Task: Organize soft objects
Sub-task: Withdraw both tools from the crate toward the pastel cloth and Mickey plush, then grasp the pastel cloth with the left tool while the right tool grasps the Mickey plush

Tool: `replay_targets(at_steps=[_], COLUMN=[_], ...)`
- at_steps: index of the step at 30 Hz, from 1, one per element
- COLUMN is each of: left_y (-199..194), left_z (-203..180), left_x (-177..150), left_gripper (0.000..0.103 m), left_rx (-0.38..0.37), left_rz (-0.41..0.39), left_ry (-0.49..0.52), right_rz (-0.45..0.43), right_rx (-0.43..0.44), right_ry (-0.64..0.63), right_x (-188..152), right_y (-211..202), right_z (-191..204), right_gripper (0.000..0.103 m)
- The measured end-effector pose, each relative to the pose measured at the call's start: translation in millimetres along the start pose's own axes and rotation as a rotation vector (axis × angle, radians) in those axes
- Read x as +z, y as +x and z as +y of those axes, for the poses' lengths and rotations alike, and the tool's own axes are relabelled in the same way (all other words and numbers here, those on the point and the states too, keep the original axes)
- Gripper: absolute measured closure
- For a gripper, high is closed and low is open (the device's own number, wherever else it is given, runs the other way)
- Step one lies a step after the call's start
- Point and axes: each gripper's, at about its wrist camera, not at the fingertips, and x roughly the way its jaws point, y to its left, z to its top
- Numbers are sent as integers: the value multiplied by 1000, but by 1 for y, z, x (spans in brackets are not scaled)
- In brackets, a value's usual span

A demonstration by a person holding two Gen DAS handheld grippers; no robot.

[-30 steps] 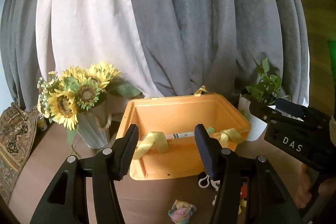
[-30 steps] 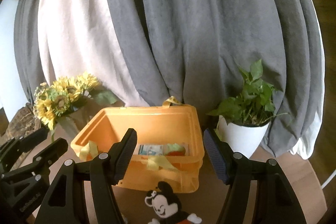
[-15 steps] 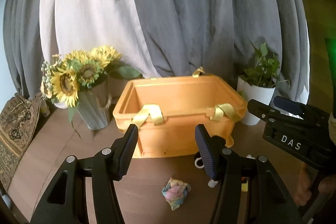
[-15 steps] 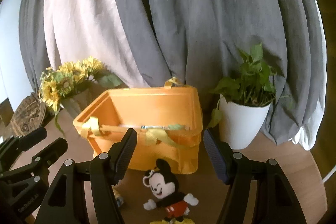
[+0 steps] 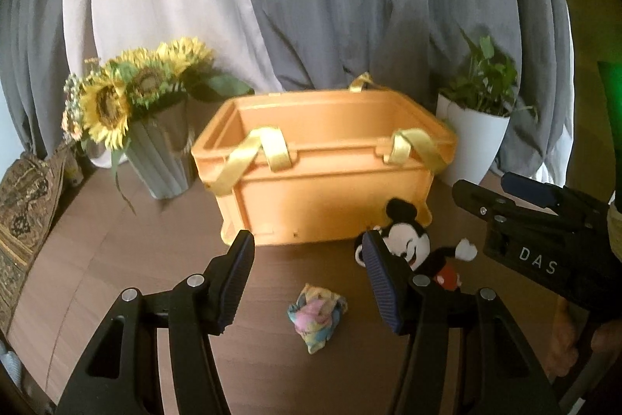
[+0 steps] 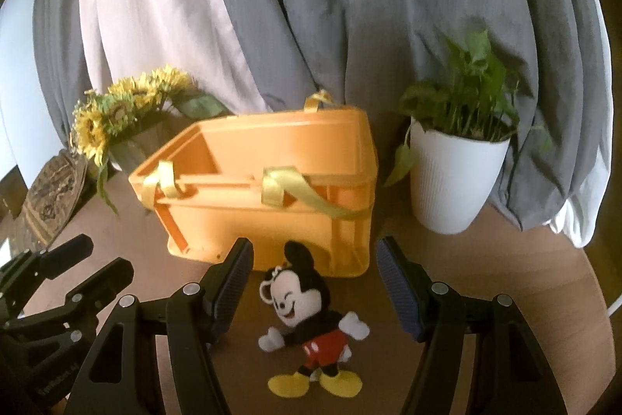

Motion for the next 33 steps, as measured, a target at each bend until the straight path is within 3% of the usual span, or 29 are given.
replay_targets(at_steps=[33], left_y=[88], left_z=[0], left_x=[-51], left_gripper=[46], left_rx=[-24], left_rz=[264], left_ry=[-36], right_rz=[252], right_rx=[69], right_ry=[-114], right_x=[-37], right_y=[99], right_z=[8], right_gripper=[36])
